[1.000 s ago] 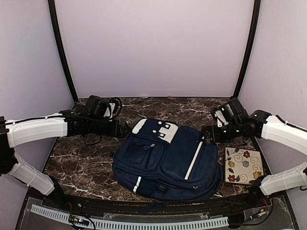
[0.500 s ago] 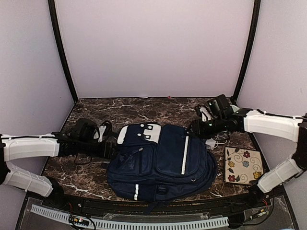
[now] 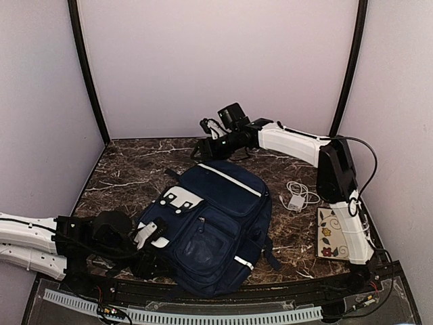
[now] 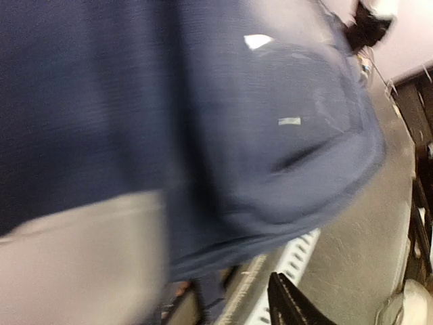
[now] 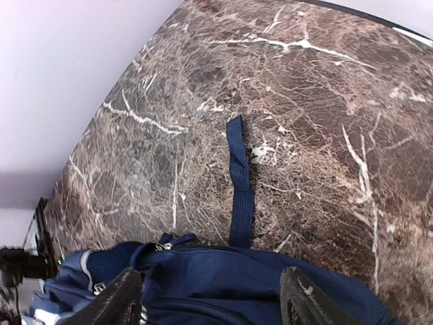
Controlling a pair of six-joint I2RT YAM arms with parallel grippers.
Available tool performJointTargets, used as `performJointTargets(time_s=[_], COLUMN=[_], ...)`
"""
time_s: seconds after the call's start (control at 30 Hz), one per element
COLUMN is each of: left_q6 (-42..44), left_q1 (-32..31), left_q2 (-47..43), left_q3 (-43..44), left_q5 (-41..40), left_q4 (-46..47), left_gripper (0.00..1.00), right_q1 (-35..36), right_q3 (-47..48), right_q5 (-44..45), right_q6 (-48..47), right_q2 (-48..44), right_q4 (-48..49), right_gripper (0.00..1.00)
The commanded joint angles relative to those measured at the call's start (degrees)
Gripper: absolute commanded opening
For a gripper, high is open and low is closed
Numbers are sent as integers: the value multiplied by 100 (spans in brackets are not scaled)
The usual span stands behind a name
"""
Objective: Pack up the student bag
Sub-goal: Rotate the student bag at the center of the board.
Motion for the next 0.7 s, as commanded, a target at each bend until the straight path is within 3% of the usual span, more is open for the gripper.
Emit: performJointTargets(time_s=[0.0,0.1,0.17,0.23,0.37,0.47,0.57,0.67], left_q6=[1179,1624,1820,1820,1575,1583,1604,1643], left_q1=[-455,-444,-293,301,2111,3018,3242,3414], left_q2=[236,152,149,236,745,1488,2068,2380], left_q3=[961,1502,1919,2297,2767,2897,2945,2892], left_q5=[48,-487,-1232,-1418,-692,-61,404,684], left_q4=[531,411,129,-143,-639,-748,-522,-230], left_gripper=[59,70,81,88,96,98,99,99], right_q1=[80,69,61,61,67,92,119,137], right_q3=[-173,-1486,-2471,-3401,-4976,-5998,-7005,-7794], right_q5=[791,1627,2058,2299,2347,2329,2047,1294], right_q6=[-450,-716,-770,-682,-85,689,1343,1921], right_q2=[-913,-2124,-2761,-3540,-4817,-5335,-5703,-5832], right_q4=[-368,-263,-93,87,385,471,872,2007], right_gripper=[80,99,100,100,100,100,97,88])
